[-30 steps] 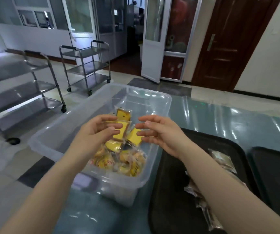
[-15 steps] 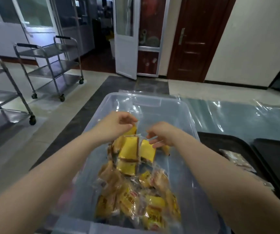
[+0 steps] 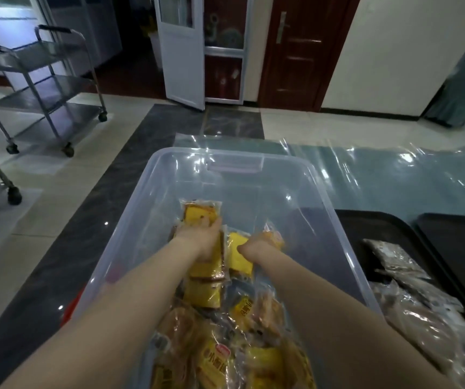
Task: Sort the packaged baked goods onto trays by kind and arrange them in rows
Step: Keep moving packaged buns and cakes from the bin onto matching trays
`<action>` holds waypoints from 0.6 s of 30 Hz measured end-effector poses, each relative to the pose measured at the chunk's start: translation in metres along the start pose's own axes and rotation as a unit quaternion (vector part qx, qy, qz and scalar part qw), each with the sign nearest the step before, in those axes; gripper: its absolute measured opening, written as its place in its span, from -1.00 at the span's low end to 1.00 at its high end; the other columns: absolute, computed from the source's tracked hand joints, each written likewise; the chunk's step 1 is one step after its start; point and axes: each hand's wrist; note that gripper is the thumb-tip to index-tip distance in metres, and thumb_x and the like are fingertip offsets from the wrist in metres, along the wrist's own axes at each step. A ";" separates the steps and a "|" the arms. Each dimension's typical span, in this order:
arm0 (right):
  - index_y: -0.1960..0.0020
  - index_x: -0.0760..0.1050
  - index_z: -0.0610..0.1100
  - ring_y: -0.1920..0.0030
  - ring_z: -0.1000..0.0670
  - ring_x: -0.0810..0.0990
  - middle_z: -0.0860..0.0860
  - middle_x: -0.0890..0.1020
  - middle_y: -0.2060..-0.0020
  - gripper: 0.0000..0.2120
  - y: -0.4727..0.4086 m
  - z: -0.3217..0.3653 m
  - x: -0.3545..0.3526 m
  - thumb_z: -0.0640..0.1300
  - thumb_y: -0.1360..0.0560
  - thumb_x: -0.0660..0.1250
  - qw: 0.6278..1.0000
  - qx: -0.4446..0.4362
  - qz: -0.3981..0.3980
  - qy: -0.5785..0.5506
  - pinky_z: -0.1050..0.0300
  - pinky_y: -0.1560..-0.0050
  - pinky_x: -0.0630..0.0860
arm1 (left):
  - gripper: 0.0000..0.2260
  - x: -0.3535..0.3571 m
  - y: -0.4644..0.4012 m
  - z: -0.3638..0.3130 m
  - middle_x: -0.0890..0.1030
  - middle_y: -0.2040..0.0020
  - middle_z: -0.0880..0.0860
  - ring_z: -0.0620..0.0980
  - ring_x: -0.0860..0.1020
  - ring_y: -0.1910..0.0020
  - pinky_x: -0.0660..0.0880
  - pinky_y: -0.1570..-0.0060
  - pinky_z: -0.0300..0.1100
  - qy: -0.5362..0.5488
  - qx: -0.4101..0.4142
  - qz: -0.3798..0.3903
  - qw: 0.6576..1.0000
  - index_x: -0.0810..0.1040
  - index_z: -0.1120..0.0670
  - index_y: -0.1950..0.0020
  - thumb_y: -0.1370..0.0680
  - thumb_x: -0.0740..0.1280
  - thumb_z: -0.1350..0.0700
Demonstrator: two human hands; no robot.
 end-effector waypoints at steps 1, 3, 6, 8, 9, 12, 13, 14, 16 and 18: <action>-0.28 0.45 -0.23 -0.19 -0.14 0.53 -0.14 0.52 -0.24 -0.67 -0.004 -0.001 0.005 -0.12 -0.58 0.15 1.000 0.002 0.002 0.002 0.11 -0.06 0.49 | -0.30 0.003 -0.001 0.000 0.34 -0.42 0.17 0.21 0.42 -0.29 0.36 -0.18 0.15 -0.021 -0.004 -0.002 1.000 0.03 0.02 -0.52 -0.47 0.31 0.11; -0.25 0.47 -0.23 -0.16 -0.12 0.55 -0.12 0.56 -0.18 -0.69 -0.008 -0.002 0.016 -0.14 -0.57 0.16 1.000 0.002 0.012 -0.007 0.10 0.00 0.48 | -0.51 0.003 0.000 0.000 0.52 -0.23 0.14 0.16 0.51 -0.14 0.44 -0.03 0.05 -0.024 0.011 -0.017 1.000 0.29 0.07 -0.35 -0.46 0.32 0.06; -0.17 0.52 -0.21 -0.09 -0.10 0.58 -0.10 0.59 -0.07 -0.74 -0.012 -0.009 0.029 -0.18 -0.52 0.21 1.000 0.011 0.004 -0.022 0.14 0.14 0.43 | -0.80 -0.001 0.007 -0.001 0.58 -0.07 0.07 0.05 0.51 0.07 0.43 0.14 -0.08 -0.025 0.042 0.007 0.999 0.45 0.01 0.02 -0.43 0.38 0.01; -0.14 0.52 -0.19 -0.02 -0.08 0.59 -0.09 0.60 -0.02 -0.76 -0.016 -0.016 0.033 -0.17 -0.50 0.28 1.000 0.013 0.003 -0.026 0.15 0.18 0.41 | -0.69 0.009 0.008 -0.002 0.54 -0.16 0.06 0.06 0.49 -0.04 0.45 0.00 -0.02 -0.042 0.054 0.026 0.997 0.44 -0.02 -0.09 -0.40 0.43 0.04; -0.09 0.52 -0.18 0.06 -0.06 0.58 -0.07 0.60 0.07 -0.79 -0.017 -0.018 0.033 -0.14 -0.49 0.32 0.999 0.021 0.003 -0.038 0.15 0.21 0.42 | -0.55 0.016 0.008 -0.002 0.47 -0.25 0.07 0.10 0.45 -0.17 0.40 -0.13 0.05 -0.045 0.050 0.027 0.997 0.39 -0.02 -0.22 -0.38 0.44 0.04; 0.11 0.42 -0.13 0.26 0.00 0.49 0.01 0.48 0.33 -0.72 -0.015 -0.020 0.031 0.01 -0.42 0.44 0.992 0.044 -0.009 -0.118 0.14 0.29 0.43 | -0.28 0.027 0.011 -0.002 0.36 -0.38 0.10 0.16 0.34 -0.34 0.25 -0.28 0.11 -0.030 0.040 0.024 0.998 0.21 0.00 -0.42 -0.35 0.46 0.00; 0.10 0.40 -0.13 0.28 0.00 0.48 0.02 0.46 0.35 -0.67 -0.015 -0.020 0.031 0.05 -0.41 0.46 0.987 0.048 -0.021 -0.149 0.15 0.31 0.41 | -0.27 0.028 0.010 -0.001 0.40 -0.36 0.09 0.16 0.37 -0.32 0.27 -0.25 0.09 -0.028 0.040 0.025 0.999 0.21 0.00 -0.42 -0.33 0.47 -0.02; 0.05 0.42 -0.15 0.31 0.02 0.46 0.02 0.45 0.36 -0.65 -0.016 -0.019 0.031 0.05 -0.40 0.47 0.983 0.050 -0.033 -0.173 0.18 0.37 0.39 | -0.28 0.028 0.009 -0.001 0.45 -0.32 0.07 0.15 0.42 -0.28 0.31 -0.20 0.07 -0.027 0.040 0.026 0.999 0.23 -0.01 -0.39 -0.32 0.49 -0.05; -0.12 0.44 -0.23 0.33 0.03 0.47 0.01 0.48 0.34 -0.57 -0.017 -0.016 0.031 0.00 -0.41 0.47 0.980 0.049 -0.047 -0.188 0.20 0.49 0.30 | -0.38 0.026 0.008 -0.002 0.52 -0.21 0.03 0.11 0.48 -0.17 0.36 -0.07 0.01 -0.037 0.041 0.026 0.998 0.33 -0.03 -0.27 -0.29 0.51 -0.08; -0.28 0.38 -0.28 0.19 -0.04 0.56 -0.07 0.58 0.19 -0.47 -0.019 -0.012 0.029 -0.07 -0.42 0.45 0.977 0.034 -0.053 -0.205 0.21 0.44 0.32 | -0.52 0.024 0.009 -0.005 0.56 -0.12 -0.01 0.06 0.51 -0.07 0.42 -0.02 -0.04 -0.057 0.054 0.025 0.997 0.44 -0.05 -0.14 -0.30 0.51 -0.08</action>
Point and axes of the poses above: each hand's wrist, its own y-axis away from the middle knuckle, its own x-axis out of the palm, z = x × y
